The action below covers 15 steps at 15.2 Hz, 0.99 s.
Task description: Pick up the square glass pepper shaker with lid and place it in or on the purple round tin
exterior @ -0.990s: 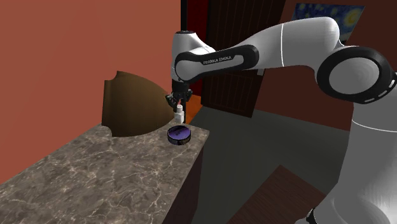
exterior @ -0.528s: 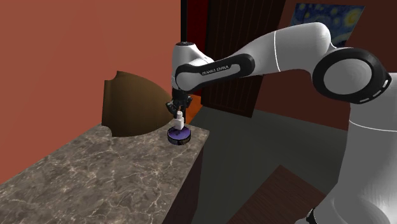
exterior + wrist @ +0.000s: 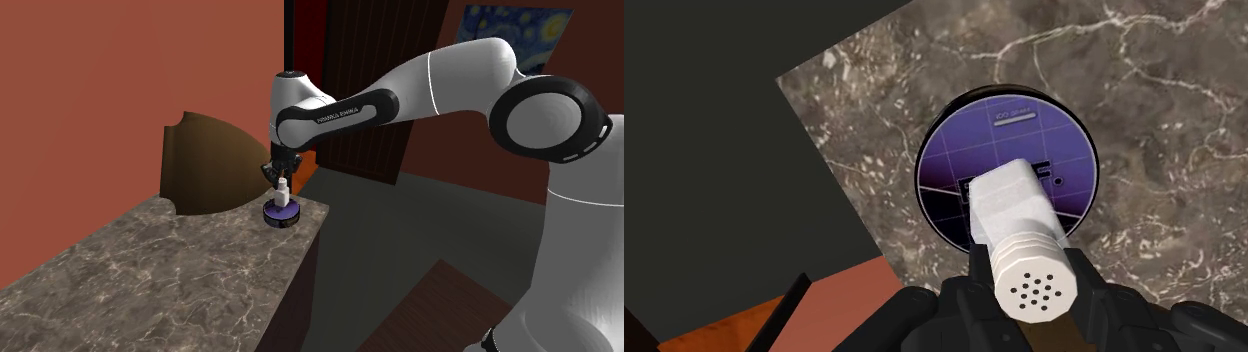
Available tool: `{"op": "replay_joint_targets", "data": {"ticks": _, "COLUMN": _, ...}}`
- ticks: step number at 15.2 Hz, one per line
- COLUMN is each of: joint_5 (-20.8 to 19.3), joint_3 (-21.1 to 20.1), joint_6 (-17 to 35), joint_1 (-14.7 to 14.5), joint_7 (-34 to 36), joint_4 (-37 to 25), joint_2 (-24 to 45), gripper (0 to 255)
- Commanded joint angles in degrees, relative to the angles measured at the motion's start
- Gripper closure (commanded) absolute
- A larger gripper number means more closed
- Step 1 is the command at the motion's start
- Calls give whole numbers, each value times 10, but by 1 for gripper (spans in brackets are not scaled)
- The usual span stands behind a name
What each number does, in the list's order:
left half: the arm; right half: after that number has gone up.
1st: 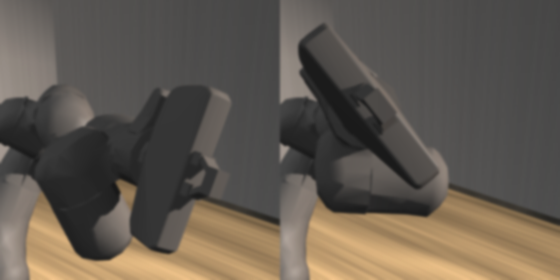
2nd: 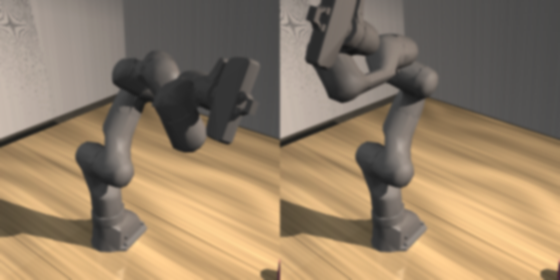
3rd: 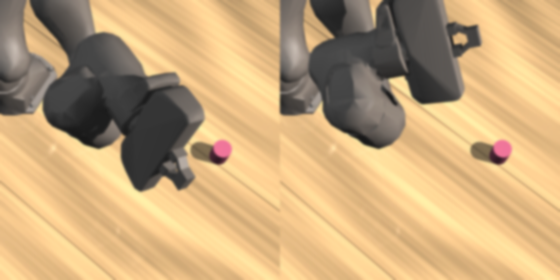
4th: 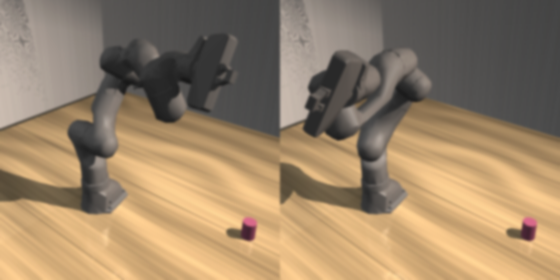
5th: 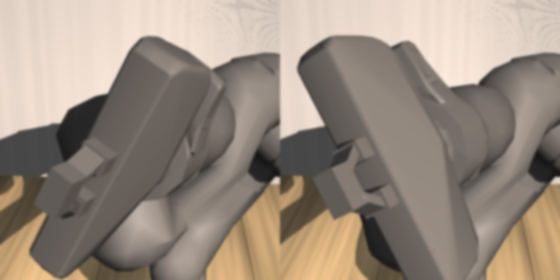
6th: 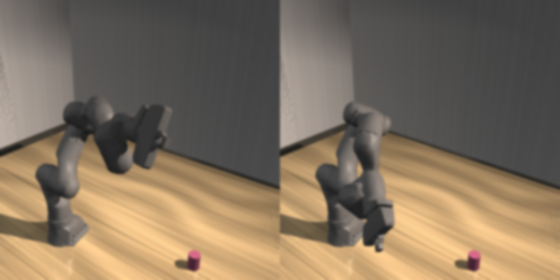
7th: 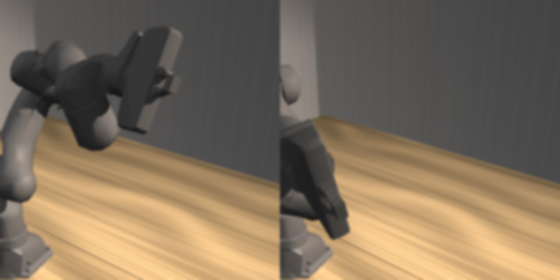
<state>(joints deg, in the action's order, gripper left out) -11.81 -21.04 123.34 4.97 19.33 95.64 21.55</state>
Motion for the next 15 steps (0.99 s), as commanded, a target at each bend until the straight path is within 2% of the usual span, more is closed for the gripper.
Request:
{"op": "replay_joint_targets", "data": {"ticks": 1, "joint_5": 0, "joint_3": 0, "joint_6": 0, "joint_1": 0, "joint_7": 0, "joint_4": 0, "joint_2": 0, "gripper": 255}}
{"op": "replay_joint_targets", "data": {"ticks": 2, "joint_5": 0, "joint_3": 0, "joint_6": 0, "joint_1": 0, "joint_7": 0, "joint_4": 0, "joint_2": 0, "gripper": 0}}
{"op": "replay_joint_targets", "data": {"ticks": 7, "joint_5": 0, "joint_3": 0, "joint_6": 0, "joint_1": 0, "joint_7": 0, "joint_4": 0, "joint_2": 0, "gripper": 0}}
{"op": "replay_joint_targets", "data": {"ticks": 11, "joint_5": 16, "joint_3": -7, "joint_6": -57, "joint_1": 3, "joint_7": -10, "joint_4": -28, "joint_2": -32, "gripper": 0}}
{"op": "replay_joint_targets", "data": {"ticks": 15, "joint_5": 16, "joint_3": -7, "joint_6": -57, "joint_1": 3, "joint_7": -10, "joint_4": -28, "joint_2": -32, "gripper": 0}}
